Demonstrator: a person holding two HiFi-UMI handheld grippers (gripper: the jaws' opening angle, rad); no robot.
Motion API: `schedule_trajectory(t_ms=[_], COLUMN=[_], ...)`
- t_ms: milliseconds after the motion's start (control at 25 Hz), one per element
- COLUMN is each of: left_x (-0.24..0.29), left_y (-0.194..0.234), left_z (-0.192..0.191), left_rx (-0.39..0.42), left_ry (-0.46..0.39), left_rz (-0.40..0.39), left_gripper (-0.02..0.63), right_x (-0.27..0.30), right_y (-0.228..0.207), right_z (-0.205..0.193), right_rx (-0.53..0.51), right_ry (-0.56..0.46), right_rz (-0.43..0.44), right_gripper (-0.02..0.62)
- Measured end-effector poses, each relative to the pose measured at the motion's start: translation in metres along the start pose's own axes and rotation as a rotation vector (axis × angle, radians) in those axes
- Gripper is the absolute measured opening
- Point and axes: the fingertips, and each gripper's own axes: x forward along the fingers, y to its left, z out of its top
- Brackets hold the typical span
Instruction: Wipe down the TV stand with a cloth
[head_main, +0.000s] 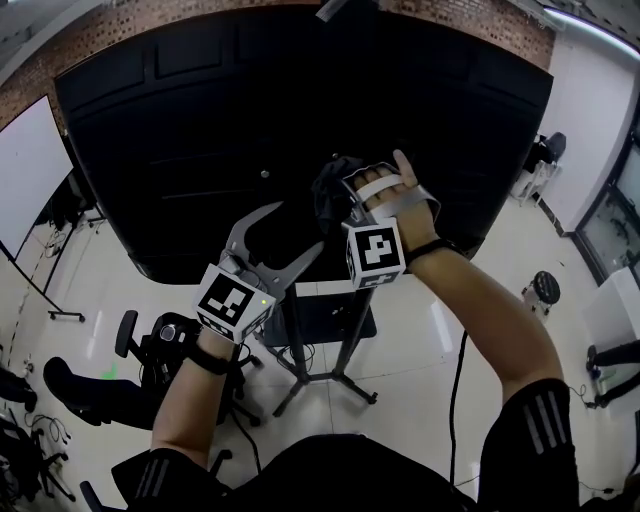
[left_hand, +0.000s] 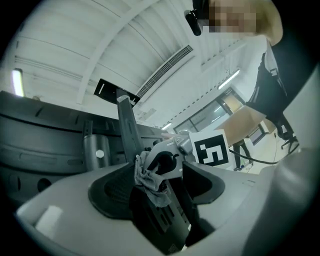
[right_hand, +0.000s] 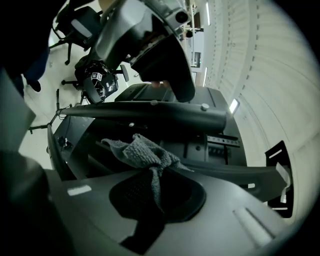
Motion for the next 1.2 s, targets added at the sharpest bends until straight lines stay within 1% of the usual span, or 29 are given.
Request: schedule_trajectory(t_ms=[80,200,440,680,920,1200], left_x=[-0.003,-0.006,-0.011,-0.011,-0.015,-0.019], left_y=[-0.007,-0.015,-0.026,-0.034,-0.040,-0.045], left_z=[-0.013,-0.031,-0.057,-0.081,-0.101,-0.115], left_rx=[-0.029,-0.042,-0.091,-0.132,-0.169,-0.195], left_ry=[0.009,0.034,0.063,0.096,0.120,0.144], left_rz=[-0.005,-0.007,-0.002,0.003,0.009,0.018], left_gripper=[0.316,0.324,0.324,0.324,0.330,0.330], right_x=[0.003,0.006,0.012,0.017,0.022,0.025], right_y=[0.018,0.041,0.087,0.115,0.148,0.173], right_z=[0.003,0.009,0.016,0.023,0.030,0.039], right_rx=[-0.005,0.043,0.052,0.048,0.059,0.072], right_ry=[0.004,-0.004,0.002,0.002,-0.006,-0.029], right_rz=[0.015,0.042,0.103,0.113,0.152,0.198], right_gripper=[0.035,0.035,0.035,0.034,0.034,0.034])
